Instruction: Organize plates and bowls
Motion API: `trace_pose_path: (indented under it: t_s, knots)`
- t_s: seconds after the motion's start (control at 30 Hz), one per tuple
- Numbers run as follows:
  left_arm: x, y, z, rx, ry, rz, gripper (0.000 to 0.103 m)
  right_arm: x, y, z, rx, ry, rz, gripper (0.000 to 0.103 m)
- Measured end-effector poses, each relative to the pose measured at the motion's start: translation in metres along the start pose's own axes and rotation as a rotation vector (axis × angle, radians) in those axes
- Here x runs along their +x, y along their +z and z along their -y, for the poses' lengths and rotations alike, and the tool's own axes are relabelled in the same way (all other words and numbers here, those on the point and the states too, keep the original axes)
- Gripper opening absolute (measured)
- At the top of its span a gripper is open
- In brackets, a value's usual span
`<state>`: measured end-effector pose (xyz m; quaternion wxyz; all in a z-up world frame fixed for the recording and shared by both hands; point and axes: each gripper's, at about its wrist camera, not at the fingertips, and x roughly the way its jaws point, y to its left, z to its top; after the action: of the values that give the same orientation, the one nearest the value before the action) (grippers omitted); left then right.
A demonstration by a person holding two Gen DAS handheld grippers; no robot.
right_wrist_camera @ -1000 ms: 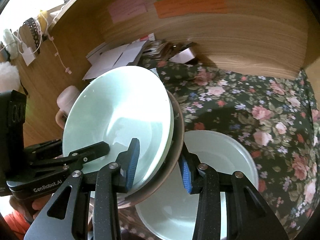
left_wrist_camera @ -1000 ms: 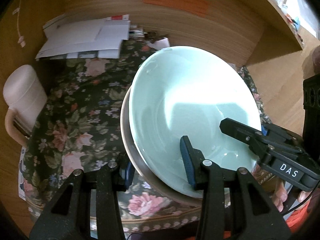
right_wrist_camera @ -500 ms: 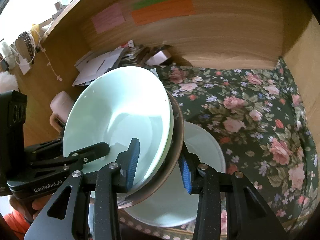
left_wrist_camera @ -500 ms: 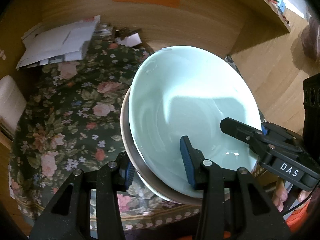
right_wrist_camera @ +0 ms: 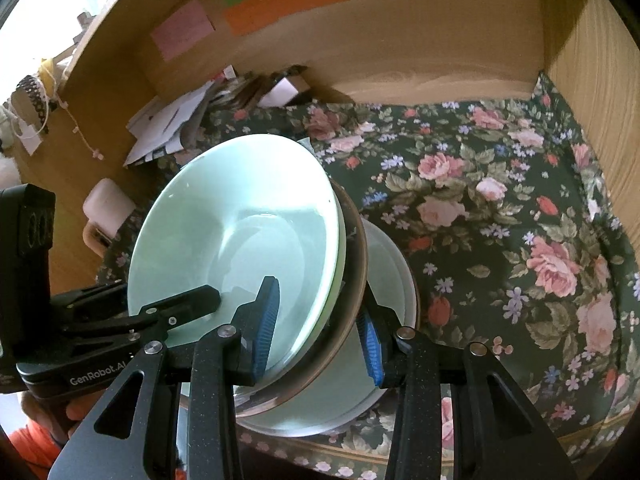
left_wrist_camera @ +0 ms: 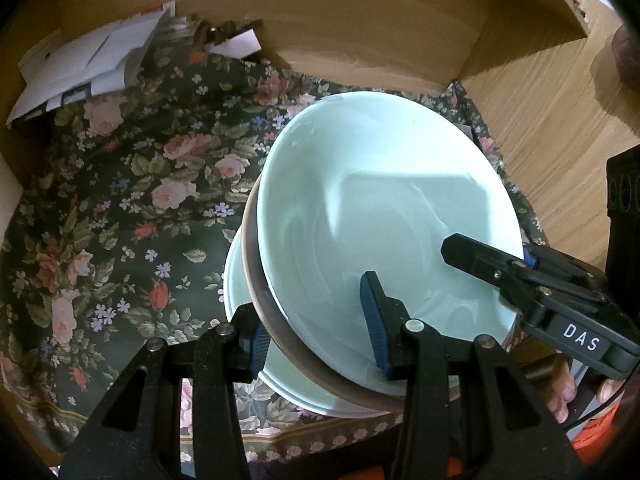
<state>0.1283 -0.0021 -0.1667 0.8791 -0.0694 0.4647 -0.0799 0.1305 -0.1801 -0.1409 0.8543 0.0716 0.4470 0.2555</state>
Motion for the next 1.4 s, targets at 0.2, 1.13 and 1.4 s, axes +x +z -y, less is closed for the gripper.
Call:
trace_pose_path:
  t_s: [0.2, 1.13, 1.4]
  knots:
    - [0.015, 0.003, -0.005, -0.009, 0.013, -0.033, 0.042, 0.012, 0.001, 0.008, 0.023, 0.014, -0.033, 0.035]
    - [-0.097, 0.003, 0.008, 0.029, 0.084, 0.337, 0.052, -0.087, 0.011, -0.02, -0.08, -0.017, 0.263, 0.036]
    - [-0.162, -0.015, 0.032, 0.074, 0.13, 0.604, 0.073, -0.138, 0.002, -0.051, -0.173, -0.008, 0.454, 0.054]
